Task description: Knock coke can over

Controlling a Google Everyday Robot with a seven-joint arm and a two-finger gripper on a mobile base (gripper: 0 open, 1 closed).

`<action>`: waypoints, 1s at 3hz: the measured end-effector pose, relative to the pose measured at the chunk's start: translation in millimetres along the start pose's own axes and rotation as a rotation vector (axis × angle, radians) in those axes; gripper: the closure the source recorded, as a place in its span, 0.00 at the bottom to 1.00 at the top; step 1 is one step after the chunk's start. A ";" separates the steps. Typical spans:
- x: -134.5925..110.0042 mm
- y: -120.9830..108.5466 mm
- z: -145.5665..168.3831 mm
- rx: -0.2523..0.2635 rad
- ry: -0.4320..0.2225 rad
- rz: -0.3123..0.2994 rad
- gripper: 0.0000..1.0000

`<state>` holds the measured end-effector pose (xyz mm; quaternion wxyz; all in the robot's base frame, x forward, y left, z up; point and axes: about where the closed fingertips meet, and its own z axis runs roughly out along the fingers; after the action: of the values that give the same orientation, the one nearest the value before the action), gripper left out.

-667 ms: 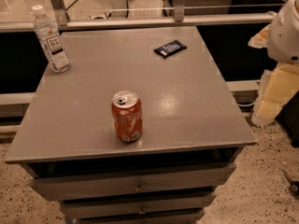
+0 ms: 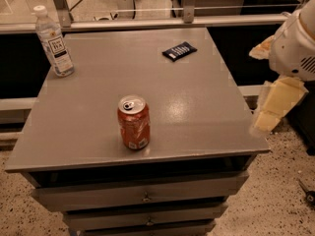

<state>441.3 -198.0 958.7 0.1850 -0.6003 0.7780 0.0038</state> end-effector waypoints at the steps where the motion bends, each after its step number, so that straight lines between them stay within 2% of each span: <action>1: -34.0 7.2 38.5 -0.054 -0.174 0.003 0.00; 2: -77.4 13.8 62.8 -0.113 -0.357 -0.012 0.00; 3: -120.8 33.5 81.9 -0.176 -0.522 -0.064 0.00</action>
Offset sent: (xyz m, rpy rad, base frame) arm 0.0307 0.1493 -0.0436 0.6107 0.0075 0.2149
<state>458.7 -57.3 910.5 0.3261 -0.6171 0.6814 0.2201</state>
